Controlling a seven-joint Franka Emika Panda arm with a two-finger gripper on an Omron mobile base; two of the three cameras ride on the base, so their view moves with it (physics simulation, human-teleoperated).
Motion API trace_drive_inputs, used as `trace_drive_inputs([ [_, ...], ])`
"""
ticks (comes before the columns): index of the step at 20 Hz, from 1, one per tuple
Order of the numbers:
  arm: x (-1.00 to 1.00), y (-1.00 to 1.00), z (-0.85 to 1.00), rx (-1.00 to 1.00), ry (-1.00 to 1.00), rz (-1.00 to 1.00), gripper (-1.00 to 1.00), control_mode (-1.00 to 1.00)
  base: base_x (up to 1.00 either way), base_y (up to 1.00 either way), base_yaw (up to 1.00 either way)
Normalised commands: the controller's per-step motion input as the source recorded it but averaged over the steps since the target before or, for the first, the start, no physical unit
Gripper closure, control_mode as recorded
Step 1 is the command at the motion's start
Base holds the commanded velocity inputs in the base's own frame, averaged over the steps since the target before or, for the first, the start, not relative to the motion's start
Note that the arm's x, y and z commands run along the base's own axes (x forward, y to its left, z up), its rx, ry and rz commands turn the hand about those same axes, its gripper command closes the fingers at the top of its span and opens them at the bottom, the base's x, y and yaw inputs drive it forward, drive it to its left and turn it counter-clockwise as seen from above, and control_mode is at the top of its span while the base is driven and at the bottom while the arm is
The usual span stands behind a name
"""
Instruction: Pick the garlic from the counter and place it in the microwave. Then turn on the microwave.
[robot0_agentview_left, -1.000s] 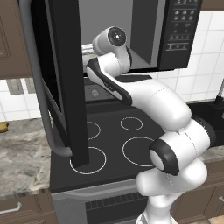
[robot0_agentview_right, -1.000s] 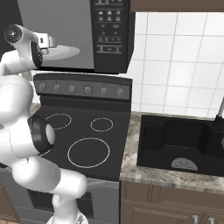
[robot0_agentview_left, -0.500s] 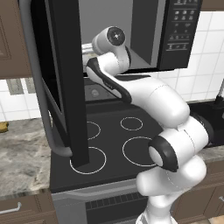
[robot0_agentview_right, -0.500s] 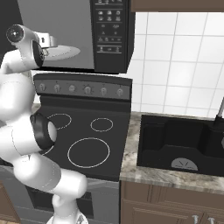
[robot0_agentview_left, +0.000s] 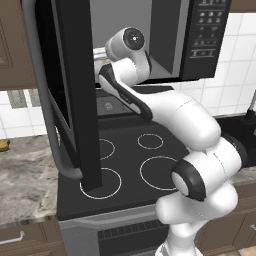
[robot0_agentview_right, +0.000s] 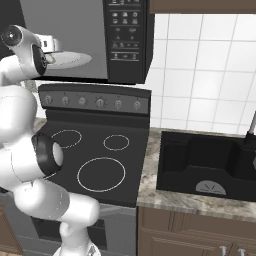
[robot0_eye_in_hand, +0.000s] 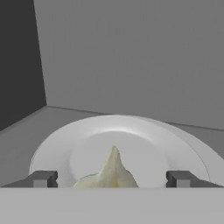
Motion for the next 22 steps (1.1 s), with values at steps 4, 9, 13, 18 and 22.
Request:
trace_drive_inputs([
  [4,-0.86,0.00,0.38,0.00,0.00,0.00,-1.00,-1.00,0.00,0.00,0.00],
  [9,-1.00,-0.30,0.32,0.00,0.00,0.00,-1.00,-1.00,0.00,0.00,0.00],
  [13,-1.00,-0.66,0.25,0.00,0.01,-0.03,-1.00,-1.00,0.00,0.00,0.00],
  [18,-0.98,-0.72,-0.01,0.00,0.01,-0.01,-1.00,-1.00,0.00,0.00,0.00],
  [22,-0.74,-0.49,-0.58,-0.02,-0.01,0.00,-1.00,-1.00,0.00,0.00,0.00],
])
